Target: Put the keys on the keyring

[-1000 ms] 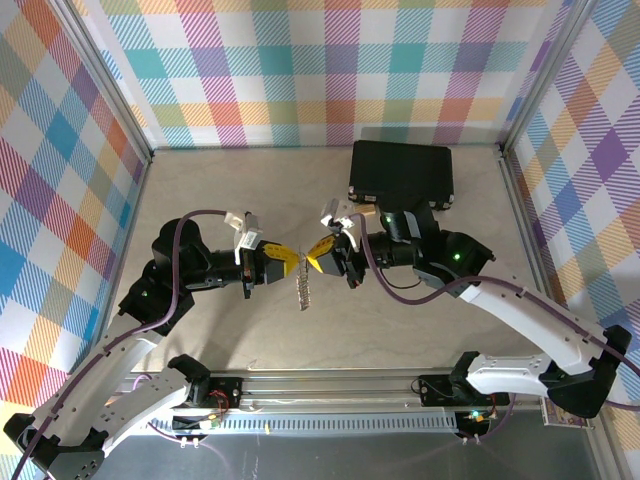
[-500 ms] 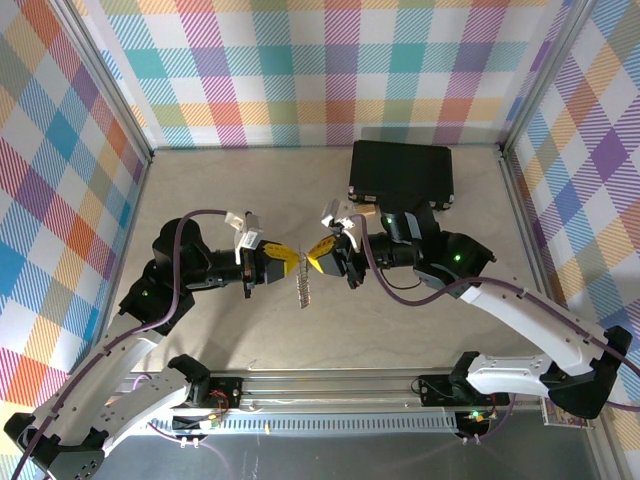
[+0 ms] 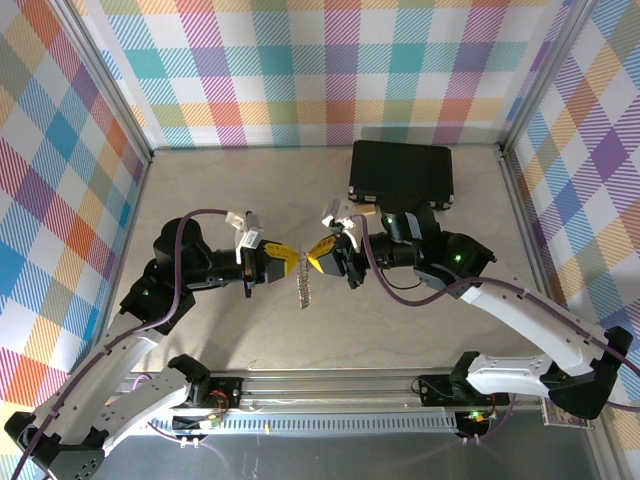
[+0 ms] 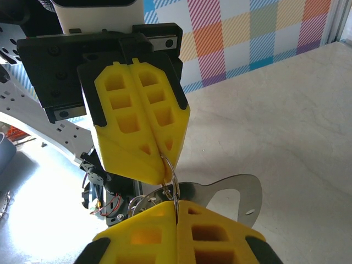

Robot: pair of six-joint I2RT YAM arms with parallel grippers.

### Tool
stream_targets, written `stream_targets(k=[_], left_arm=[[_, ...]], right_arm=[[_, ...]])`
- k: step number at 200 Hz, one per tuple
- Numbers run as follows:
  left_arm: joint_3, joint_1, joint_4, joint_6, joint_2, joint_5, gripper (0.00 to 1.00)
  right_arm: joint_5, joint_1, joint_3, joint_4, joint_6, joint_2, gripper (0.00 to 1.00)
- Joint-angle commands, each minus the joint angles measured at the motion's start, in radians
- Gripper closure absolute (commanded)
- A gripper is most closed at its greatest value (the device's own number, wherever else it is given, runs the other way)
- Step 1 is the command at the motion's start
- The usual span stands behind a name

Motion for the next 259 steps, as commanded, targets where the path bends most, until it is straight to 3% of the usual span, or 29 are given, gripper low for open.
stream_targets(k=[1, 259], left_arm=[[-0.008, -0.009, 0.060, 0.008, -0.011, 0.016, 1.00], [0.012, -0.008, -0.006, 0.057, 0.005, 0.029, 1.00]], right_arm=[[-0.002, 0.004, 0.019, 0.026, -0.007, 0.003, 1.00], [-0.073, 0.004, 0.047, 0.029, 0.003, 0.014, 1.00]])
